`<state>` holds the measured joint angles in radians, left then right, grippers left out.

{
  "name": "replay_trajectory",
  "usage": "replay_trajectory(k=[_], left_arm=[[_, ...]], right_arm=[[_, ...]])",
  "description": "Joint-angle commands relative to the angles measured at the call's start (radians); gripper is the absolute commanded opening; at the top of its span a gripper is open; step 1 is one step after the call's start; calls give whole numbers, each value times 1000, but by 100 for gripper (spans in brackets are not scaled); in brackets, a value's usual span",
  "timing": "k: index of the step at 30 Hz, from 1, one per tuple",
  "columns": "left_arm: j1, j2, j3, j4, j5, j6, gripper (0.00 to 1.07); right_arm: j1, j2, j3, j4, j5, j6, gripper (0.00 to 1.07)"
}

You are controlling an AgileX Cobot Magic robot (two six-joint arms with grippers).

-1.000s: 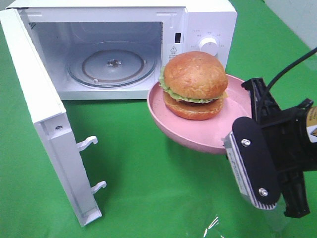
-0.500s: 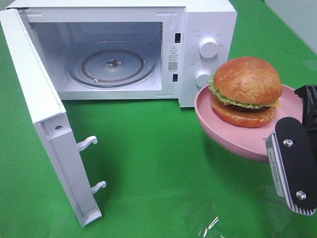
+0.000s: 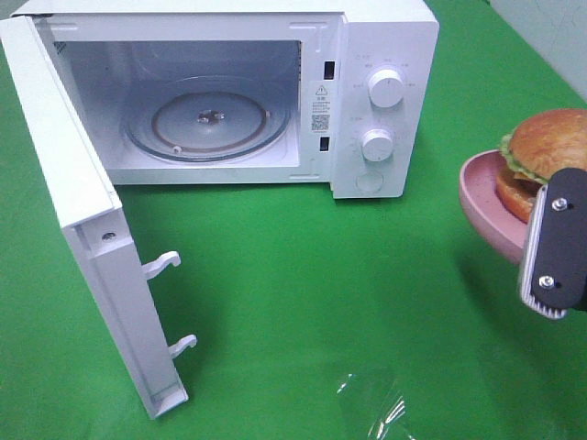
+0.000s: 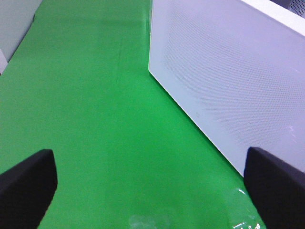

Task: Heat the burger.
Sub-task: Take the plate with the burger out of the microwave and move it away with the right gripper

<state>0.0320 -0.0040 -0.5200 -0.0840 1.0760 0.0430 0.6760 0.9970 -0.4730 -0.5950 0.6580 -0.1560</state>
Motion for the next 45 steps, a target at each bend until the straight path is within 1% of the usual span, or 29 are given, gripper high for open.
replay_trajectory(k=[1, 2, 3, 6, 8, 9, 10, 12, 13, 14, 15, 17, 18, 19, 22, 24, 27, 28, 31, 33, 38, 40, 45], left_arm=[[-5, -16, 4, -1, -7, -6, 99], [-5, -16, 4, -1, -7, -6, 99], [-5, -16, 4, -1, -7, -6, 99], [-5, -16, 4, -1, -7, -6, 99], [-5, -16, 4, -1, -7, -6, 99], [-5, -16, 4, -1, -7, -6, 99], [-5, -16, 4, -1, -7, -6, 99], [-5, -16, 4, -1, -7, -6, 99], [-5, -16, 4, -1, -7, -6, 99], [-5, -16, 4, -1, -7, -6, 99], [-5, -16, 4, -1, -7, -6, 99], [-5, -16, 4, -1, -7, -6, 99], [-5, -16, 4, -1, -7, -6, 99], [-5, -16, 4, -1, -7, -6, 99], [-5, -16, 4, -1, -7, -6, 99], [-5, -16, 4, -1, -7, -6, 99], [-5, -16, 4, -1, -7, -6, 99], [-5, -16, 4, -1, -7, -6, 99], [-5, -16, 4, -1, -7, -6, 99], [-5, -16, 4, -1, -7, -6, 99], [-5, -16, 4, -1, -7, -6, 99], [-5, -16, 4, -1, -7, -6, 99], [-5, -16, 4, -1, -7, -6, 99]], right_arm=[[-7, -6, -4, -103, 3, 111, 0], [-7, -6, -4, -133, 21, 186, 0], [-7, -6, -4, -133, 21, 186, 0], [-7, -1, -4, -187, 54, 311, 0], [-7, 7, -4, -198, 63, 342, 0], [-7, 30, -4, -219, 83, 407, 0], [-7, 30, -4, -219, 83, 407, 0], [-7, 86, -4, -246, 95, 530, 0], [-7, 86, -4, -246, 95, 530, 0], [-7, 131, -4, -270, 95, 620, 0], [-7, 131, -4, -270, 95, 620, 0], [-7, 240, -4, -310, 95, 788, 0], [-7, 240, -4, -310, 95, 788, 0], [-7, 294, -4, -327, 95, 869, 0], [-7, 322, -4, -334, 95, 903, 0], [-7, 414, -4, -371, 88, 1042, 0], [-7, 448, -11, -377, 88, 1078, 0], [-10, 483, -24, -374, 89, 1104, 0], [-10, 496, -28, -375, 89, 1122, 0], [-10, 566, -49, -376, 88, 1204, 0], [-10, 628, -58, -377, 88, 1249, 0], [-10, 700, -62, -377, 81, 1292, 0], [-10, 753, -62, -377, 52, 1346, 1]])
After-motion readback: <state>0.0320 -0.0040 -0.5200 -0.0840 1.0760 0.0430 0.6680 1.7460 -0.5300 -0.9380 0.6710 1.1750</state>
